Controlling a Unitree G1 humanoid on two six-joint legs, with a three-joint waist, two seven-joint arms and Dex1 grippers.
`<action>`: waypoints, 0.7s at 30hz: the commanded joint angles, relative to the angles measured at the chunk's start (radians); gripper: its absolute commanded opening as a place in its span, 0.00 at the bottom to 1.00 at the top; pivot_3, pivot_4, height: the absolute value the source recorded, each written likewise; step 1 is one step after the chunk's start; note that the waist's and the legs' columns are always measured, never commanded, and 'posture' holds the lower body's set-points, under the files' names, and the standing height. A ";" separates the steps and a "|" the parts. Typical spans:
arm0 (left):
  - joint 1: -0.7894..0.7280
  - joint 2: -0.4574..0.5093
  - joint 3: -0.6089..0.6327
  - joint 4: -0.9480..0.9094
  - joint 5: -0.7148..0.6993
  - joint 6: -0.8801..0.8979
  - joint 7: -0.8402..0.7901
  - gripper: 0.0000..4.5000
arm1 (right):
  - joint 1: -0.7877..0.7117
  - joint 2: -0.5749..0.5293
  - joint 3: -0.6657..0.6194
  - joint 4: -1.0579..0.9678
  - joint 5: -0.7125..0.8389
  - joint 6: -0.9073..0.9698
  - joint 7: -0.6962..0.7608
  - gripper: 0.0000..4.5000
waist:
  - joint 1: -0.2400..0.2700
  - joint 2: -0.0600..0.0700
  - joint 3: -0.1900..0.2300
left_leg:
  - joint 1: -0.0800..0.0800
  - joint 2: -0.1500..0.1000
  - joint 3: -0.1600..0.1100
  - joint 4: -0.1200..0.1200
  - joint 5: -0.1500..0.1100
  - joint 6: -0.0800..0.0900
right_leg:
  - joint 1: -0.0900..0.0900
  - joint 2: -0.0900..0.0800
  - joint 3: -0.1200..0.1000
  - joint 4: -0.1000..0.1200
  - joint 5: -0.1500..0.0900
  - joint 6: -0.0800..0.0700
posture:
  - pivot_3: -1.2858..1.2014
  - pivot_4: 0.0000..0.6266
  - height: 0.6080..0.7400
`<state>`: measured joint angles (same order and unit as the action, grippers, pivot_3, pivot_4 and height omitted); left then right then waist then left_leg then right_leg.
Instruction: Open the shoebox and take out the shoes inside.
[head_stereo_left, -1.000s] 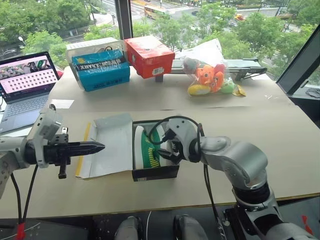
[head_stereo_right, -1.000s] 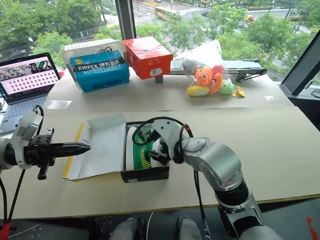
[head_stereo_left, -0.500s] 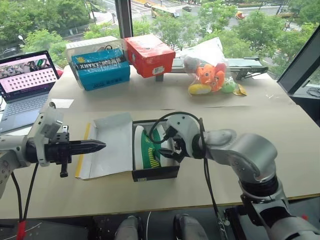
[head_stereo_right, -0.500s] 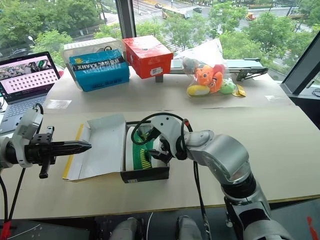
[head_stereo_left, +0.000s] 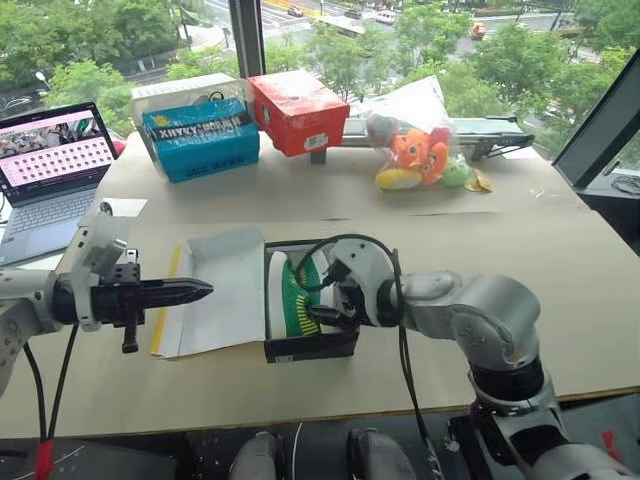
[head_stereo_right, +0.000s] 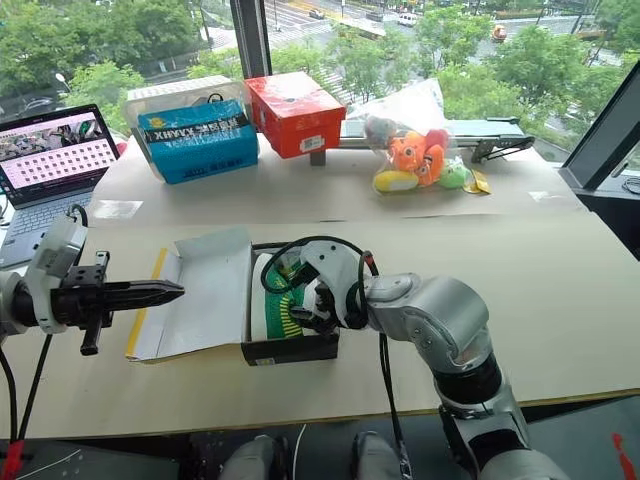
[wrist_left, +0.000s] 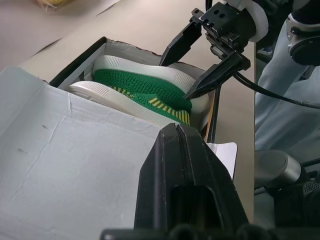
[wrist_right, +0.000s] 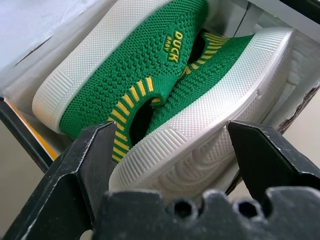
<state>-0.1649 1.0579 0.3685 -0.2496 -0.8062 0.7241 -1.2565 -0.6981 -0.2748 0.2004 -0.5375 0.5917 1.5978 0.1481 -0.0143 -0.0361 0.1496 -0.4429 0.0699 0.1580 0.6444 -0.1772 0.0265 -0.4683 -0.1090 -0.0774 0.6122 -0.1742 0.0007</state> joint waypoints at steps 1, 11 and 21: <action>-0.017 0.007 0.013 -0.025 -0.013 0.000 0.004 0.00 | 0.027 0.042 -0.032 0.071 -0.035 0.017 -0.069 0.93 | 0.000 0.000 0.000 | 0.001 0.000 0.000 0.000 0.000 0.000 | 0.001 0.000 0.000 0.000 0.000 0.000 | 0.52 0.24 0.99; -0.019 0.003 0.019 -0.025 -0.023 0.002 0.022 0.00 | -0.007 0.030 -0.007 0.080 -0.026 0.017 -0.107 0.48 | 0.002 0.000 0.000 | 0.002 0.001 -0.003 0.000 0.000 0.000 | 0.000 -0.002 -0.002 -0.001 0.000 0.000 | 0.52 0.24 0.99; -0.028 -0.013 0.005 -0.019 -0.024 -0.006 0.036 0.00 | -0.077 -0.017 0.007 0.076 -0.030 0.017 -0.118 0.11 | 0.001 0.001 0.000 | 0.001 0.001 -0.003 0.000 0.000 0.000 | 0.002 -0.002 -0.002 -0.001 0.000 0.000 | 0.52 0.24 0.99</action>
<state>-0.1775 1.0438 0.3684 -0.2503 -0.8240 0.7272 -1.2243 -0.7493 -0.2786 0.2189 -0.4643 0.5710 1.6026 0.0406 -0.0134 -0.0355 0.1500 -0.4419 0.0704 0.1544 0.6443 -0.1773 0.0264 -0.4663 -0.1108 -0.0799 0.6108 -0.1743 0.0008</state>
